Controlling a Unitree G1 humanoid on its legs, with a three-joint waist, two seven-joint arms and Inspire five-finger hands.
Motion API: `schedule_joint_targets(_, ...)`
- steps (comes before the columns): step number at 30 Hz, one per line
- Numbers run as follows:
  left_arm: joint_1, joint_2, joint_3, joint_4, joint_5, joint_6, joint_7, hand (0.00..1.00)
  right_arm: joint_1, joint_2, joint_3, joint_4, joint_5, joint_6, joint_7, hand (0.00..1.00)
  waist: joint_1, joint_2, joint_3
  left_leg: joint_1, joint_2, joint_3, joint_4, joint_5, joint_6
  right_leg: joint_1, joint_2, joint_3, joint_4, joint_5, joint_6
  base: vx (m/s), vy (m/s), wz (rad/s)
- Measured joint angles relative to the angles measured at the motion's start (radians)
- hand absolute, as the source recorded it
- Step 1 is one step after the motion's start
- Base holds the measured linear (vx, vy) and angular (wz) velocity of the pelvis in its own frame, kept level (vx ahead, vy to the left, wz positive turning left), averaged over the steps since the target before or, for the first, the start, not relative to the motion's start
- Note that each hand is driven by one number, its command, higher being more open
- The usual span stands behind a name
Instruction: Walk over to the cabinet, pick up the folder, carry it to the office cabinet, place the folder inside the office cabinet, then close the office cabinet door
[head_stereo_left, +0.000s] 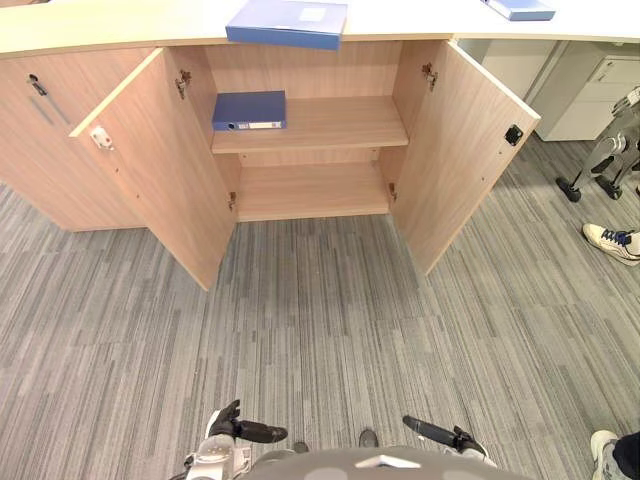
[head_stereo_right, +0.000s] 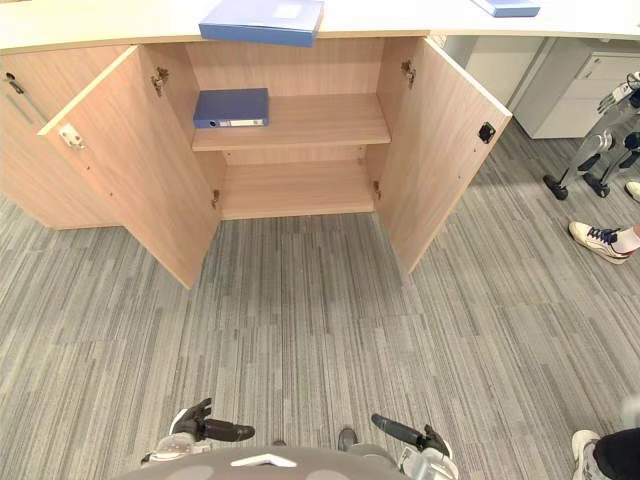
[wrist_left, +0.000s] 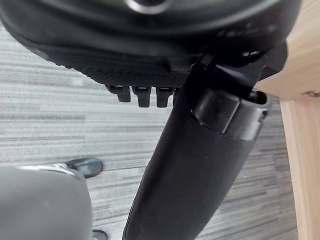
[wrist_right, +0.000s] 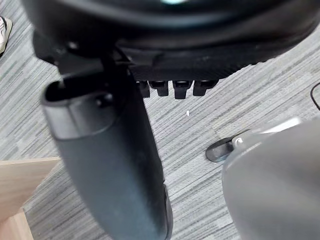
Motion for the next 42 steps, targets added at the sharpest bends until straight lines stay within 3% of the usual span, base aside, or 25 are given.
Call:
schedule_joint_targets(9,-0.011,-0.018,-0.001,0.008,0.001,0.002,-0.013,1.00,-0.020,0.003,-0.001,0.017,0.001,-0.002,0.007,1.00,-0.004,-0.011,0.019,0.041,-0.003,0.001,-0.054,0.019,-0.005,0.028,0.000,-0.007,-0.022,0.001,0.001,-0.01,-0.007,0.00)
schedule_joint_targets(26,-0.017,-0.016,-0.011,0.009,0.001,0.001,-0.011,1.00,-0.029,0.006,0.001,0.014,0.000,-0.002,0.007,1.00,-0.005,-0.020,0.036,0.057,-0.015,0.016,-0.124,0.064,0.027,0.017,-0.006,-0.004,-0.027,0.004,-0.004,-0.07,-0.019,-0.02)
schedule_joint_targets(32,-0.038,-0.015,-0.016,0.009,0.001,0.002,-0.010,1.00,-0.052,0.006,0.001,0.006,-0.007,-0.002,0.007,1.00,0.004,-0.022,0.064,0.031,-0.014,0.080,-0.116,0.041,0.026,-0.028,-0.002,0.047,-0.028,0.008,-0.003,0.00,0.006,-0.28)
schedule_joint_targets(35,-0.052,-0.012,-0.017,0.008,0.000,0.002,-0.009,1.00,-0.072,0.007,0.001,0.006,-0.007,-0.001,0.007,1.00,0.010,-0.026,0.071,-0.028,-0.013,0.113,-0.029,-0.021,0.027,-0.058,-0.010,0.069,-0.022,0.003,0.005,0.06,0.039,-0.21)
schedule_joint_targets(37,-0.061,-0.018,-0.019,0.006,0.000,0.001,-0.009,1.00,-0.088,0.004,0.000,0.004,-0.007,-0.001,0.007,1.00,0.010,-0.014,0.078,-0.065,-0.010,0.134,0.042,-0.071,0.030,-0.084,-0.018,0.075,0.014,-0.019,0.029,0.10,0.060,-0.13)
schedule_joint_targets(39,-0.089,-0.020,-0.048,0.005,-0.001,0.001,-0.010,1.00,-0.107,-0.004,0.000,-0.010,-0.007,-0.001,0.007,1.00,0.009,0.002,0.097,-0.101,-0.018,0.173,0.122,-0.110,0.028,-0.159,-0.044,0.066,0.188,-0.110,0.049,0.11,0.086,0.18)
schedule_joint_targets(42,-0.108,-0.017,-0.058,-0.009,-0.002,0.001,-0.003,1.00,-0.117,-0.008,0.001,-0.022,-0.005,0.001,0.013,1.00,0.004,0.016,0.120,-0.074,-0.037,0.169,0.145,-0.113,0.032,-0.269,-0.082,0.010,0.490,-0.167,0.036,0.16,0.123,0.43)
